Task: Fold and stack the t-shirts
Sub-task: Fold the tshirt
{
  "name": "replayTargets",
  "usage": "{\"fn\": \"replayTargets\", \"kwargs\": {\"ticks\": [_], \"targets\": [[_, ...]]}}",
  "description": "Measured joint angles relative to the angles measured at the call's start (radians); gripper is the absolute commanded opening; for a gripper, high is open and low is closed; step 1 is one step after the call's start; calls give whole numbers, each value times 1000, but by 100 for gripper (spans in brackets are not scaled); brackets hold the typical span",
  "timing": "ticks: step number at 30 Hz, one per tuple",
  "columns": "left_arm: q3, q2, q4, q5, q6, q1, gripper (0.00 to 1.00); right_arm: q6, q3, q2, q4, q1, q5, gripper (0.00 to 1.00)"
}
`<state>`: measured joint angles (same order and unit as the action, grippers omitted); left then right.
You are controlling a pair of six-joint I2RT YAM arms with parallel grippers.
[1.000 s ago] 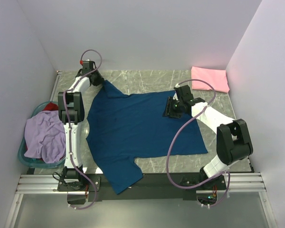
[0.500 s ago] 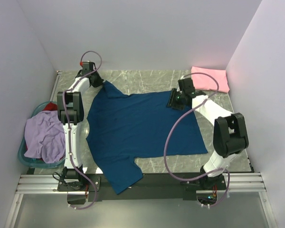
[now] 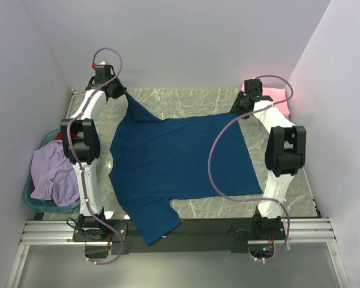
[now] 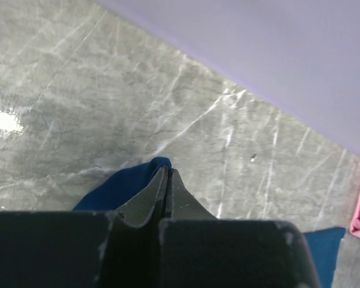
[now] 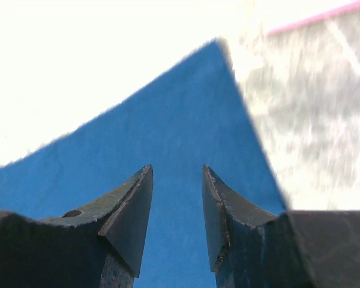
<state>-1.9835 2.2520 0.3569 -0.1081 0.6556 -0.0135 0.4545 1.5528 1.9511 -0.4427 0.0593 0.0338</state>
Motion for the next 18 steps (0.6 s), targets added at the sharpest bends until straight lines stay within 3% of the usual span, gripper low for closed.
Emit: {"fn": "replayTargets", "kwargs": {"ticks": [10, 18], "targets": [[52, -43, 26, -4, 12, 0, 1, -121, 309, 262, -101, -15, -27, 45], [66, -43, 38, -4, 14, 0, 1, -175, 453, 382, -161, -33, -34, 45]]}}
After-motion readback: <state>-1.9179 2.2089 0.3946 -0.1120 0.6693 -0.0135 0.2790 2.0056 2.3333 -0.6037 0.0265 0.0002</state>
